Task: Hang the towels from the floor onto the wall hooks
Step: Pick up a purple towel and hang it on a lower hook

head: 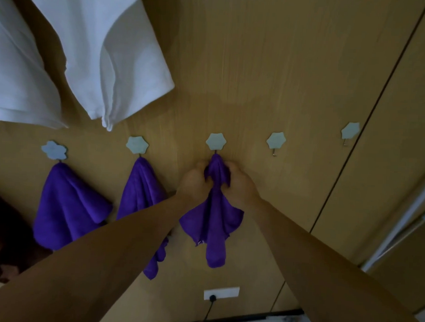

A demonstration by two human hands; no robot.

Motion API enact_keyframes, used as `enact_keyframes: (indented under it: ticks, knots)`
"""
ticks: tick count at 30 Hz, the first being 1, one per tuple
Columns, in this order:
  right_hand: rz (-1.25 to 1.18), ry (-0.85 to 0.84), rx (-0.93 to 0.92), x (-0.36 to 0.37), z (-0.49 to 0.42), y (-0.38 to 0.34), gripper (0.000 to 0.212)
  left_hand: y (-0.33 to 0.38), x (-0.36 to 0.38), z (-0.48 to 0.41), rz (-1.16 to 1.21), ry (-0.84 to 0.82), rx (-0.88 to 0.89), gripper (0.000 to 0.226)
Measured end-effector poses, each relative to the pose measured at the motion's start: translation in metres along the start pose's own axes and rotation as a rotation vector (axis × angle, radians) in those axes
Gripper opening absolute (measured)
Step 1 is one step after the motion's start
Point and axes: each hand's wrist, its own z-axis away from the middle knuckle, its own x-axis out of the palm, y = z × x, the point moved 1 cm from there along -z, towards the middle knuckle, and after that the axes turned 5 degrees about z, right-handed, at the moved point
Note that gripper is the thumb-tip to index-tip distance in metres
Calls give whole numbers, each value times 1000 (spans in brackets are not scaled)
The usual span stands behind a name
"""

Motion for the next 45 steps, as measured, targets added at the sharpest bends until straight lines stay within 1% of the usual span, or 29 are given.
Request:
enact_keyframes:
  ticks: [2,3,5,6,7,9,12,13,15,17,19,21,23,26,28,29,32,33,37,40,43,45]
  knots:
    - [-62,26,48,4,-2,4,20,0,-4,2,-1,-52,-7,27]
    - [-111,58,76,5,-2,5,16,0,-6,2,24,-65,-15,24]
    - [-242,106,150,4,-1,9,18,-1,-10,3,119,-98,-71,24]
    - [-297,81,190,5,1,13,17,-2,-11,4,159,-116,-111,24]
    - [-318,21,224,7,4,16,13,-5,-11,6,176,-138,-147,21]
    - [-288,-105,262,11,10,22,9,-11,-7,10,136,-193,-196,17]
    - [-235,-172,271,11,11,23,3,-17,0,15,62,-234,-242,18]
    - [-212,-185,275,9,11,22,4,-18,2,14,55,-233,-252,18]
    - [-147,-195,284,5,10,21,17,-17,4,12,52,-227,-271,18]
    - [-58,-181,263,3,10,20,26,-16,4,10,42,-220,-269,7]
    - [-10,-151,229,2,14,20,25,-15,3,10,62,-222,-265,4]
    - [-30,-105,205,0,20,18,19,-14,2,11,85,-222,-261,21]
    - [-48,-35,203,-2,26,15,28,-12,0,13,51,-229,-252,31]
    - [-20,58,284,-7,39,11,45,-7,-3,16,-7,-202,-226,41]
    - [20,81,327,-10,51,10,50,-4,-7,21,-25,-190,-188,50]
    - [32,84,340,-11,57,9,50,-2,-10,24,-26,-195,-167,52]
    - [62,107,411,-14,83,-2,58,3,-21,42,-24,-208,-106,42]
    - [81,120,433,-14,90,-4,59,4,-23,48,-32,-202,-100,42]
    - [143,166,516,-4,139,-26,60,-1,-37,84,-150,-184,-114,62]
    - [137,176,587,9,185,-44,61,-6,-39,116,-181,-297,-130,68]
    - [148,146,659,22,238,-57,62,-1,-27,154,-225,-443,-113,58]
    - [179,102,723,23,276,-59,62,8,-9,184,-190,-568,-84,51]
